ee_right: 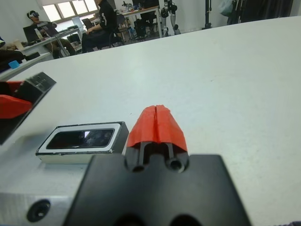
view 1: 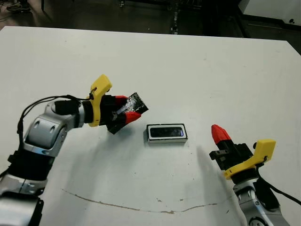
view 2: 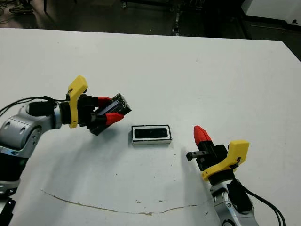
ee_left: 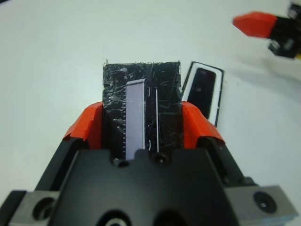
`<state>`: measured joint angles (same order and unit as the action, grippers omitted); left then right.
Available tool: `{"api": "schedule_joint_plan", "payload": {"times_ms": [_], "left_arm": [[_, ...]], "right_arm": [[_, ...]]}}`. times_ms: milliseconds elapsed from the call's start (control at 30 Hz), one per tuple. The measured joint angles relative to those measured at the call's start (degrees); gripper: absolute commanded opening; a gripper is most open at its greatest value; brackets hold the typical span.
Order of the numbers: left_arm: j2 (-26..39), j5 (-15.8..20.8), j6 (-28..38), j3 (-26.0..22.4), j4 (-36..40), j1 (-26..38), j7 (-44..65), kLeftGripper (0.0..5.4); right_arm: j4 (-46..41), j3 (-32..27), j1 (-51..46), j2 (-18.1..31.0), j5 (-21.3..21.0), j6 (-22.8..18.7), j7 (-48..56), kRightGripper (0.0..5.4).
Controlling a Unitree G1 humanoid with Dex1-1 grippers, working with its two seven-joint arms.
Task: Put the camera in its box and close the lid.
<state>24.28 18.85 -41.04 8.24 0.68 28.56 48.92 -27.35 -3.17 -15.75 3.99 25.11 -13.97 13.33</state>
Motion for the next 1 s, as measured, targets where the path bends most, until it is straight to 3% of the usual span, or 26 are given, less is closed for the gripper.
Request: {"api": "schedule_joint_plan", "payload": {"times_ms": [333, 1000], "left_arm": [[-1.9, 2.5, -7.7, 0.2, 2.1, -1.4, -4.0, 3.17], [-4.8, 2.8, -0.1, 4.8, -2.5, -0.3, 0.4, 3.17]], "right_arm": [[0.0, 0.4, -0.2, -0.1, 0.0, -0.1, -0.4, 0.0], [0.1, 0.6, -0.4, 0.0, 0.0, -0.1, -0.4, 0.0]]}}
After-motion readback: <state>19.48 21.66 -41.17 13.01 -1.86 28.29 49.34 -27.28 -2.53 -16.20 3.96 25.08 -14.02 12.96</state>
